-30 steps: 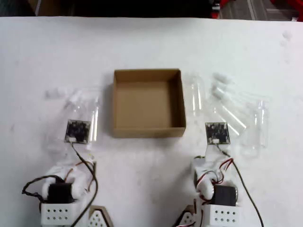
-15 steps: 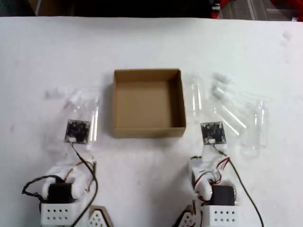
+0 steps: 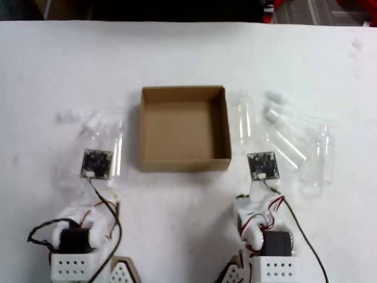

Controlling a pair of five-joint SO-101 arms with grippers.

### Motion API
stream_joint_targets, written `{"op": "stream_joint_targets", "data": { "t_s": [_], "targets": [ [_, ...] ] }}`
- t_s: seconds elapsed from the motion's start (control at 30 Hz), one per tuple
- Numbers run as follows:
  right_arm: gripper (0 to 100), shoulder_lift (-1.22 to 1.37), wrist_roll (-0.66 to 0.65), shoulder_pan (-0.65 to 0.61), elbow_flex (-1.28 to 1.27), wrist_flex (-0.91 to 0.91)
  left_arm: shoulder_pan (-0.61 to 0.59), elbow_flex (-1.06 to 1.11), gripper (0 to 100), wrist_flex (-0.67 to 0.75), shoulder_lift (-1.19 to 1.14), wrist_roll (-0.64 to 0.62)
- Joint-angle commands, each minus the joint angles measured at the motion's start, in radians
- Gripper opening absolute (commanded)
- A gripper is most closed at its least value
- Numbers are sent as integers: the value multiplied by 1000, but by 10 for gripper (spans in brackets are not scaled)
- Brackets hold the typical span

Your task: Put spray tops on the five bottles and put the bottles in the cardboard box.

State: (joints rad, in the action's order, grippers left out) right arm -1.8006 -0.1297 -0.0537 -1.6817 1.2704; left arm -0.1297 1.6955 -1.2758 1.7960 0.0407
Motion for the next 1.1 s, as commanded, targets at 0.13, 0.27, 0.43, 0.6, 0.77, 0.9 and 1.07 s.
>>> {"op": "stream_joint_targets", "data": {
  "t_s": [0.13,0.27,0.43,0.6,0.77,0.9,1.07],
  "targets": [
    [15,-4,-11,-21,-9,1,13,-2,24,-2,8,5],
    [15,-4,-11,-22,-9,1,13,-2,24,-2,8,5],
    [15,-4,-11,-116,-9,1,13,-2,24,-2,8,5],
    [15,-4,-11,-196,-9,1,7,-2,24,-2,8,5],
    [15,-4,-8,-205,-9,-1,7,-2,24,-2,8,5],
    [15,-4,-6,-200,-9,1,7,-2,24,-2,8,5],
    [15,-4,-9,-205,-9,1,7,-2,24,-2,8,5]
  ]
}}
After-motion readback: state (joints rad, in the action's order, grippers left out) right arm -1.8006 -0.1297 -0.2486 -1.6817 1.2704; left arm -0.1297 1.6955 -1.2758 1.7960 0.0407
